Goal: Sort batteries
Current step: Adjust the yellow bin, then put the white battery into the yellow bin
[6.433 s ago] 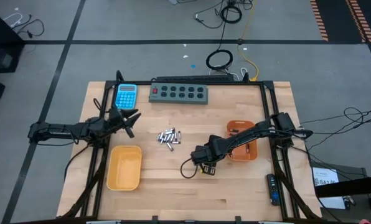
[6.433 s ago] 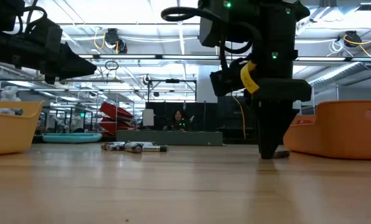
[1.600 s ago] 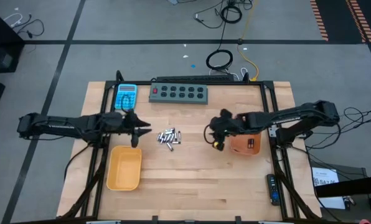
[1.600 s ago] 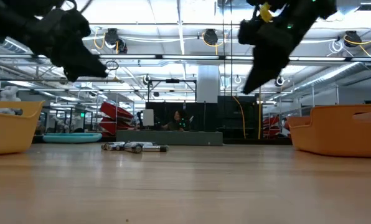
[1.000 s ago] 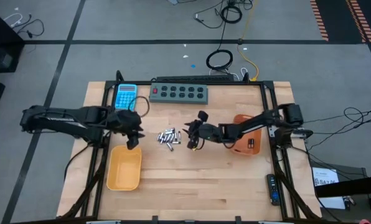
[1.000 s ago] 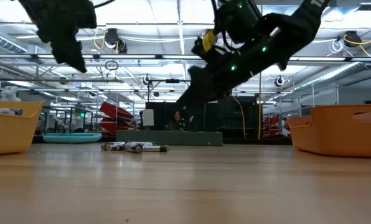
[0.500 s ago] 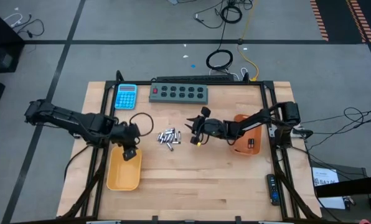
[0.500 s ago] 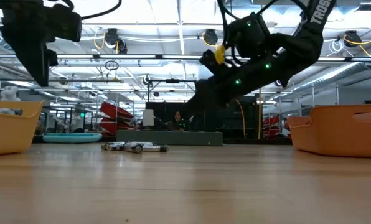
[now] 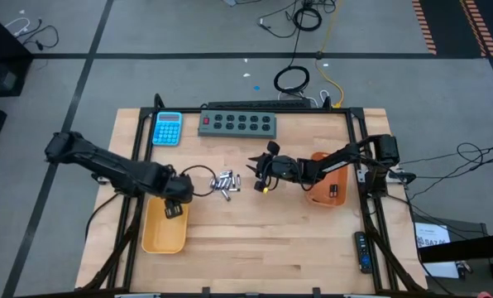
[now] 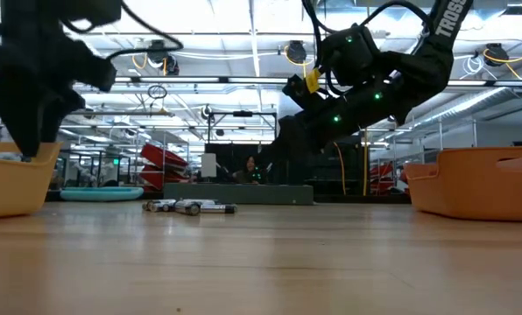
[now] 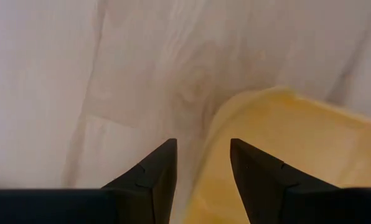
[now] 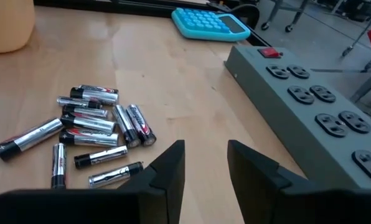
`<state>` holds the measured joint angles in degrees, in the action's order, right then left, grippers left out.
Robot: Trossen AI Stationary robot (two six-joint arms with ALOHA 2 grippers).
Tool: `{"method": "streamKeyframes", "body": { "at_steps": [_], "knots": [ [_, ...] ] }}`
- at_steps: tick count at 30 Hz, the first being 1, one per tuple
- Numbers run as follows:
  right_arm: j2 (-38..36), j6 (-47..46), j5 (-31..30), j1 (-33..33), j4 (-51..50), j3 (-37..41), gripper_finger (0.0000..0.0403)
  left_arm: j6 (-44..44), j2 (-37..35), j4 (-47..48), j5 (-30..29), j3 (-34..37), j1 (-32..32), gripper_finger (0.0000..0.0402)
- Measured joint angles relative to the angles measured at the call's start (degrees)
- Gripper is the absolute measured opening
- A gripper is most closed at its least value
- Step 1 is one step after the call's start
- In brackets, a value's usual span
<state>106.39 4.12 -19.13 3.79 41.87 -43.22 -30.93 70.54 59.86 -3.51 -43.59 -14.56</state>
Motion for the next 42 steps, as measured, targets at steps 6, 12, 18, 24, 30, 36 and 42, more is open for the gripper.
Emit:
{"method": "streamKeyframes", "body": {
  "at_steps": [6, 12, 18, 24, 30, 36, 42],
  "knots": [
    [0.0, 0.0, 0.15, 0.0, -0.11, 0.0, 0.0111, 2.83, 5.33, 0.28, -1.53, 0.02, 0.21, 0.016],
    [0.0, -0.22, 2.83, 0.0, -0.11, 0.0, 0.0111, 3.39, 8.51, -0.09, -7.94, 0.02, 1.53, 0.0159],
    [-0.02, -0.39, 2.99, 0.0, -0.46, 0.0, 0.0111, 4.94, 9.19, 0.0, -15.81, 0.04, 4.11, 0.0159],
    [-0.02, -0.42, 2.99, 0.0, -0.74, 0.0, 0.0111, 6.28, 9.23, 2.57, -24.37, 0.04, 7.32, 0.0159],
    [-0.02, -0.52, 2.98, 0.0, -1.05, 0.0, 0.0111, 6.13, 9.26, 3.96, -22.13, -1.55, 8.98, 0.0159],
    [-0.02, -1.49, 2.98, 0.0, -1.3, 0.0, 0.0111, 3.89, 9.34, 14.12, -21.7, -11.48, 8.93, 0.0159],
    [-0.02, -1.04, 2.98, 0.0, -1.55, 0.0, 0.0111, 6.16, 9.34, 9.38, -19.1, -20.67, 9.24, 0.0159]
  ]
}}
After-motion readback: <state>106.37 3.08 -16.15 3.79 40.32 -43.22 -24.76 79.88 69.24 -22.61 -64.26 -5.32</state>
